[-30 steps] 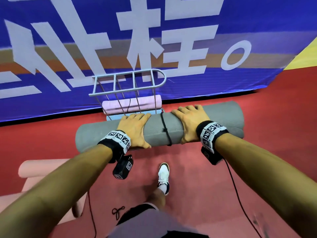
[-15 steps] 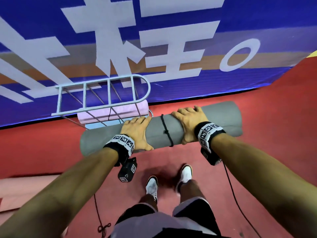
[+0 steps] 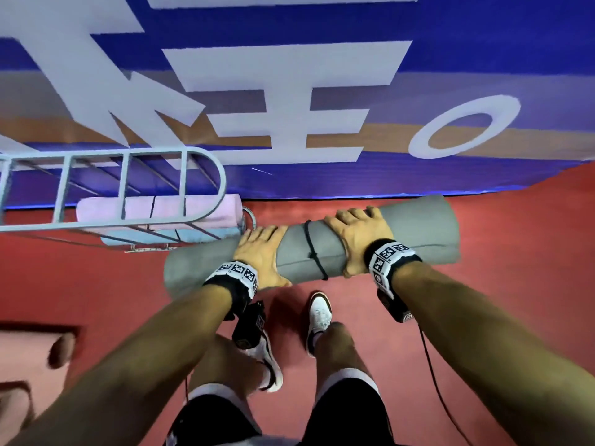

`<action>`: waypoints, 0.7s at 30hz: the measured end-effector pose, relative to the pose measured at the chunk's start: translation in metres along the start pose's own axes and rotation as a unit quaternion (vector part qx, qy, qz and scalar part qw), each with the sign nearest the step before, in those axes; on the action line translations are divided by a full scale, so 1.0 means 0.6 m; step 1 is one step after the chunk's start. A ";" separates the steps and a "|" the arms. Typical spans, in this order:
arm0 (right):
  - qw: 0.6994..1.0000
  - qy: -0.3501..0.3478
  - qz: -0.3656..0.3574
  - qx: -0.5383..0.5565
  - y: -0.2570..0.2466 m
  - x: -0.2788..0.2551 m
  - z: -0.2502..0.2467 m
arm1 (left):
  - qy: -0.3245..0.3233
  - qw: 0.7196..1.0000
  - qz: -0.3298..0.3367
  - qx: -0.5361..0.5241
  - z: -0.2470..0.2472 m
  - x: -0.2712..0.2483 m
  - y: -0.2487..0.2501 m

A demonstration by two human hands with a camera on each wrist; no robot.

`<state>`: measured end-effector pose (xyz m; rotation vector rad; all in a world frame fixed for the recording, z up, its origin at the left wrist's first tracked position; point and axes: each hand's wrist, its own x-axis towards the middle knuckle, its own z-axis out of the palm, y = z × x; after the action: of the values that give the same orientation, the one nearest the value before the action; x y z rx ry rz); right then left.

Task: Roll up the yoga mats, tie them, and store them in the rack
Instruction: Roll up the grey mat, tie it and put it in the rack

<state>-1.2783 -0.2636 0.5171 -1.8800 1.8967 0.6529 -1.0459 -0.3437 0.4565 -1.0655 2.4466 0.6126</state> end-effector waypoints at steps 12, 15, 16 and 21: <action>0.990 0.109 0.088 0.007 0.115 0.285 0.179 | 0.078 0.992 0.044 0.083 0.085 0.370 -0.062; 0.986 0.148 0.071 0.015 0.091 0.359 0.218 | 0.101 0.990 0.034 0.092 0.115 0.403 -0.124; 0.984 0.164 0.061 0.015 0.083 0.381 0.228 | 0.115 0.988 0.026 0.099 0.127 0.408 -0.145; 0.979 0.200 0.012 0.021 0.017 0.499 0.256 | 0.170 0.975 -0.027 0.138 0.174 0.411 -0.251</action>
<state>-1.3032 -0.4198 0.2195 -2.0849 2.1541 0.2477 -1.0680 -0.5230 0.2077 -1.1935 2.6768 0.0656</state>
